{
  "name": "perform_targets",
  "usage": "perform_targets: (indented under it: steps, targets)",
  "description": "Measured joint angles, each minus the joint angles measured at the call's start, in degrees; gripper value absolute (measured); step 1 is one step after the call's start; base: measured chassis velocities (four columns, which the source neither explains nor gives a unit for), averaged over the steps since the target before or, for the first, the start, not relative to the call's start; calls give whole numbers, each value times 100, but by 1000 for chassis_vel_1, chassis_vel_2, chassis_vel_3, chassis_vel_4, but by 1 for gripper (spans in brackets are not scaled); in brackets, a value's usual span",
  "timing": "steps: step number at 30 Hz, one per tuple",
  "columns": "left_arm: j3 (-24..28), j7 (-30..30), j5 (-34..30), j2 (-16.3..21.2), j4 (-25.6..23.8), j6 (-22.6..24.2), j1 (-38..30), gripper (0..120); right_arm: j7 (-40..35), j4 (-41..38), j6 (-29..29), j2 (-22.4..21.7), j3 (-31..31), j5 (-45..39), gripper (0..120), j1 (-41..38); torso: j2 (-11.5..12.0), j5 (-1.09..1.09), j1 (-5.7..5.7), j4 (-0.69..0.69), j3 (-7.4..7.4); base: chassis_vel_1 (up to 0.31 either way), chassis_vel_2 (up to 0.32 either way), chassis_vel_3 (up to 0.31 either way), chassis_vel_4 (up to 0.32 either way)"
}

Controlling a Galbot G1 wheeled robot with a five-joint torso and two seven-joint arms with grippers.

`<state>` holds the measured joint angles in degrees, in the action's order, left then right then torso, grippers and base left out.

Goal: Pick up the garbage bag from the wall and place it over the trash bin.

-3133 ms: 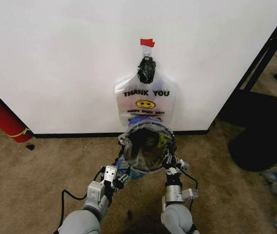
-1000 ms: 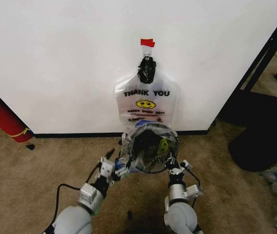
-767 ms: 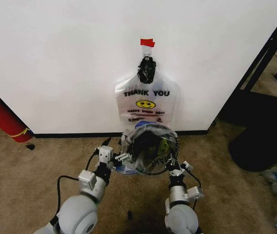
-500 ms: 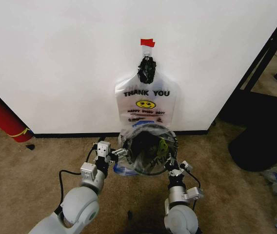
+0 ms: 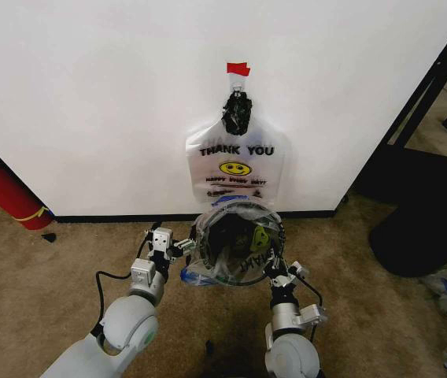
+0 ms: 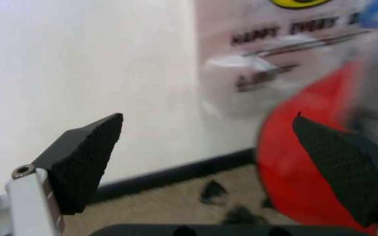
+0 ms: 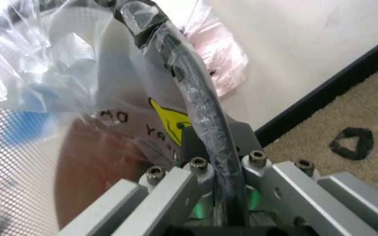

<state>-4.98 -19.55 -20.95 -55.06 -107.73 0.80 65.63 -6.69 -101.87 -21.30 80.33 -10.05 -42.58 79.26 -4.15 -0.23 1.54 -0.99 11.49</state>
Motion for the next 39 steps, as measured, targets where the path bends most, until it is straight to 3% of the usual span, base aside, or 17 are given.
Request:
perform_targets:
  steps: [7, 9, 13, 14, 16, 18, 22, 23, 24, 30, 39]
  targets:
    - [-298, 495, -13, 244, 175, -484, -123, 100, 1671, 698, -249, -464, -391, -14, 0, -82, 0, 1, 0, 0, 0, 0, 0, 0, 0]
    - [-346, 661, -109, 278, 167, -547, -136, 100, 1823, 776, -270, -499, -432, 2, 0, -100, 0, 1, 0, 1, 0, 0, 0, 0, 0]
    - [-511, 1828, -1020, 492, 12, -735, -178, 100, 2512, 1055, -347, -629, -616, 156, 0, -177, 0, 1, 0, 0, 0, 0, 0, 0, 0]
    - [-511, 1828, -1020, 492, 12, -735, -178, 100, 2512, 1055, -347, -629, -616, 156, 0, -177, 0, 1, 0, 0, 0, 0, 0, 0, 0]
    - [-545, 2575, -1404, 584, -1, -785, -217, 100, 2733, 1154, -384, -671, -671, 310, 0, -219, 0, 1, 0, 1, 0, 0, 0, 0, 0]
    - [-534, 3398, -1520, 638, 99, -803, -299, 100, 2926, 1226, -444, -701, -736, 508, 0, -264, 0, 1, 0, 1, 0, 0, 0, 0, 0]
    - [-503, 3897, -1542, 651, 180, -803, -365, 100, 3014, 1251, -482, -722, -756, 639, 0, -284, 0, 0, 0, 0, 0, 0, 0, 0, 0]
    - [-452, 4507, -1525, 664, 275, -769, -427, 100, 3040, 1247, -499, -746, -756, 718, 0, -304, 0, 1, 0, 0, 0, 0, 0, 0, 0]
    - [-433, 4617, -1491, 666, 296, -748, -436, 100, 3040, 1232, -500, -755, -751, 732, 0, -307, 0, 1, 0, 0, 0, 0, 0, 0, 0]
    - [-366, 4696, -1199, 641, 446, -673, -453, 100, 3033, 1116, -502, -841, -668, 880, 0, -314, 0, 2, 0, 2, 0, 0, 0, 0, 0]
    - [-284, 4225, -938, 568, 716, -572, -638, 100, 3039, 904, -551, -927, -596, 1091, 0, -233, 0, 0, 0, 1, 0, 0, 0, 0, 0]
